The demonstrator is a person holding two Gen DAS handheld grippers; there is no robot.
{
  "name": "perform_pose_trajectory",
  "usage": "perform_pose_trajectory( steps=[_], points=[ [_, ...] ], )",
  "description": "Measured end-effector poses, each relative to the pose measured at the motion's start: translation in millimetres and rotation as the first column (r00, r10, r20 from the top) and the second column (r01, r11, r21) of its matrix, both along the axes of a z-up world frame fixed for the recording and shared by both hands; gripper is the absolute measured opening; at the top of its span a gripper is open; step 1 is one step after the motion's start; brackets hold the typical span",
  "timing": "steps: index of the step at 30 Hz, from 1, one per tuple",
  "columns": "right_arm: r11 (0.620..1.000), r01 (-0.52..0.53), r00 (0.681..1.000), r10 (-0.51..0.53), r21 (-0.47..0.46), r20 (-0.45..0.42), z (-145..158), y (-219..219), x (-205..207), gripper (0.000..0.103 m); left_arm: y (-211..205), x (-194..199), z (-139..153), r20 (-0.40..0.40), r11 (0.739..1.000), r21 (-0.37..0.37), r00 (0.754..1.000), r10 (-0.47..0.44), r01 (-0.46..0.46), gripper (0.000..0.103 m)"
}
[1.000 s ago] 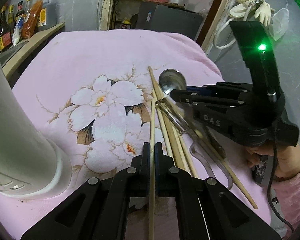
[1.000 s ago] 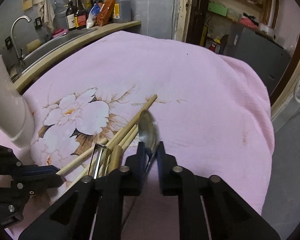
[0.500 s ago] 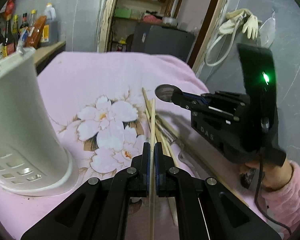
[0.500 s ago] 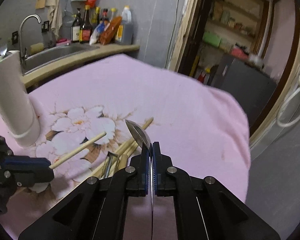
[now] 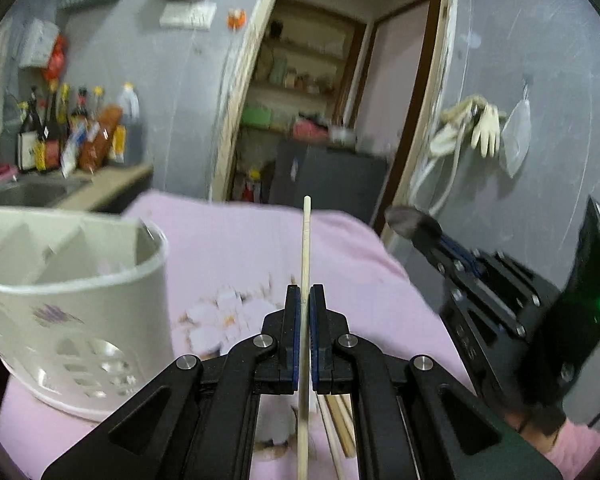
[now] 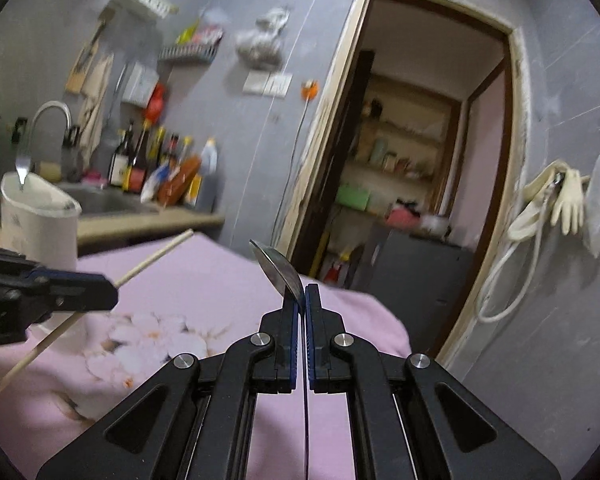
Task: Organize utensils
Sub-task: 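Lift the chopstick with the left gripper while the right gripper lifts the spoon toward the holder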
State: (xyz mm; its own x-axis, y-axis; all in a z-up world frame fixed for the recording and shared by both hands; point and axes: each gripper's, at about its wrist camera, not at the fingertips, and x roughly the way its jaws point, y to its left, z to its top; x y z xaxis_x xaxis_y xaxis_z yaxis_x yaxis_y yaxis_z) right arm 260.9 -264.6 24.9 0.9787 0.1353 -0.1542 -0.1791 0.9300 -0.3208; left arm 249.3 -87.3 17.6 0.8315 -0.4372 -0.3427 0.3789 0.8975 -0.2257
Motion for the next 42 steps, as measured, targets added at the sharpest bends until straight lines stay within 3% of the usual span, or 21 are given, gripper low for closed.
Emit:
perform_pose_trajectory(
  steps=[11, 16, 22, 29, 35, 42],
  points=[
    [0.990, -0.091, 0.987, 0.076, 0.104, 0.145, 43, 13, -44, 0.001, 26, -18, 48, 0.220, 0.997, -0.055, 0.973, 0.067, -0.056, 0.002],
    [0.977, -0.161, 0.965, 0.128, 0.137, 0.227, 72, 29, -58, 0.001, 48, -31, 84, 0.341, 0.992, -0.084, 0.933, 0.117, -0.094, 0.002],
    [0.944, -0.263, 0.940, 0.206, 0.197, 0.272, 100, 53, -57, 0.001, 91, -33, 113, 0.398, 0.978, -0.108, 0.893, 0.208, -0.179, 0.002],
    [0.863, -0.397, 0.911, 0.329, 0.314, 0.248, 118, 91, -34, 0.001, 150, -19, 120, 0.385, 0.958, -0.161, 0.879, 0.283, -0.238, 0.002],
    [0.783, -0.445, 0.896, 0.394, 0.435, 0.206, 115, 118, -2, 0.002, 200, 3, 117, 0.344, 0.927, -0.264, 0.871, 0.350, -0.268, 0.002],
    [0.741, -0.449, 0.891, 0.414, 0.499, 0.188, 96, 130, 15, 0.002, 224, 10, 102, 0.317, 0.894, -0.347, 0.861, 0.397, -0.285, 0.002]
  ],
)
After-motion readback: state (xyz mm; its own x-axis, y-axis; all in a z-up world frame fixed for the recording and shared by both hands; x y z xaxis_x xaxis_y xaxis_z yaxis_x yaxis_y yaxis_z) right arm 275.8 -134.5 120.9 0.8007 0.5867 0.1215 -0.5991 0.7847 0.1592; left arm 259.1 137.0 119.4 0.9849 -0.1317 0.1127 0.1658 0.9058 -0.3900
